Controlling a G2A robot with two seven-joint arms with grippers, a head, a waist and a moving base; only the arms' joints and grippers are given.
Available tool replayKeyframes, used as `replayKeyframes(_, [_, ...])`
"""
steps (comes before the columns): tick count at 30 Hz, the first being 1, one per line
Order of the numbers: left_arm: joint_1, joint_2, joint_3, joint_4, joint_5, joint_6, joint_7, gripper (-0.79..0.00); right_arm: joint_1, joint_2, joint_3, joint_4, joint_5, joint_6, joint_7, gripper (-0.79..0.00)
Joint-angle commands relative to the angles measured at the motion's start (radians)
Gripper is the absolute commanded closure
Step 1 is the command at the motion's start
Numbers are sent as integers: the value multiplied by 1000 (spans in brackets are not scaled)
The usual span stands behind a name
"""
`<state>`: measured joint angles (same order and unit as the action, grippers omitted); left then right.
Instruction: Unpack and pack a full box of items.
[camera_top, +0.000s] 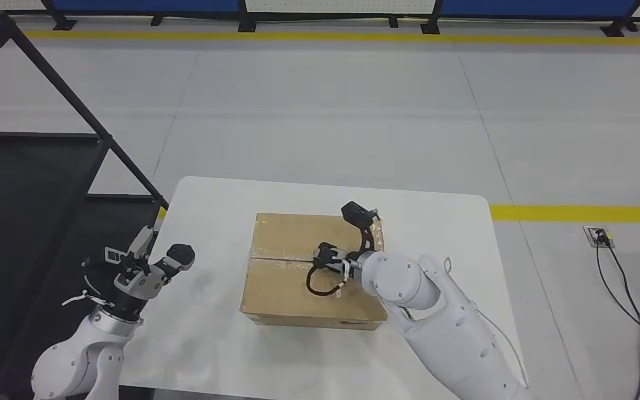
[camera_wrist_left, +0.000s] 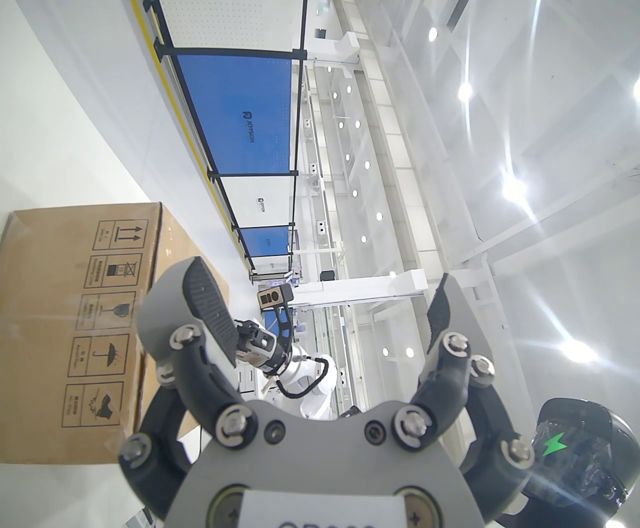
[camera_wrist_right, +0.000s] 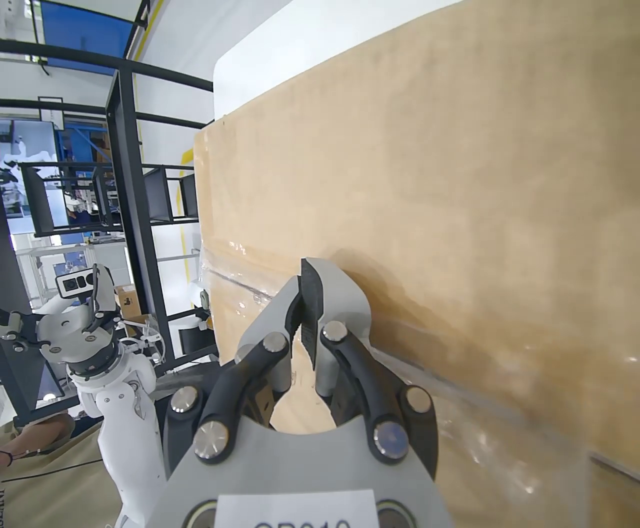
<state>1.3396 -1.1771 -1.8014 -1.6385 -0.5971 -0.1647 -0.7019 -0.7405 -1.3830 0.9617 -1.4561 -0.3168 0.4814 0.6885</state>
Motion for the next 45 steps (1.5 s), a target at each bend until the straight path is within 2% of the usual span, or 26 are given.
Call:
replayKeyframes(1, [0, 1, 4, -4, 1, 0, 1, -785, -15, 6, 20, -8, -8, 10, 7, 0])
replayKeyframes(6, [0, 3, 7, -7, 2, 0, 3, -785, -57, 20, 67, -37, -17, 9, 22, 0])
replayKeyframes(23, [-11, 12, 14, 0, 1, 8, -12, -785, -249, 58, 252, -175, 10, 2, -47, 0])
replayKeyframes(30, [-17, 16, 18, -2, 9, 16, -21, -785, -340, 71, 330, -250, 41, -29, -79, 0])
replayKeyframes(35, [-27, 19, 24, -1, 17, 22, -23, -785, -430, 80, 412, -314, 89, -89, -144, 0])
replayKeyframes(39, [-35, 21, 27, 7, 23, 27, -19, -785, -538, 85, 508, -364, 164, -210, -223, -182])
replayKeyframes(40, [-37, 22, 27, 9, 26, 27, -15, -785, -566, 87, 533, -370, 180, -254, -247, -323])
replayKeyframes(41, [-39, 22, 28, 10, 27, 27, -9, -785, -592, 87, 559, -368, 205, -292, -275, -779])
replayKeyframes(42, [-41, 22, 28, 12, 28, 25, -3, -785, -612, 88, 581, -364, 225, -334, -292, -785])
replayKeyframes(45, [-46, 22, 30, 20, 33, 21, 39, -785, -612, 88, 581, -364, 225, -334, -292, -785])
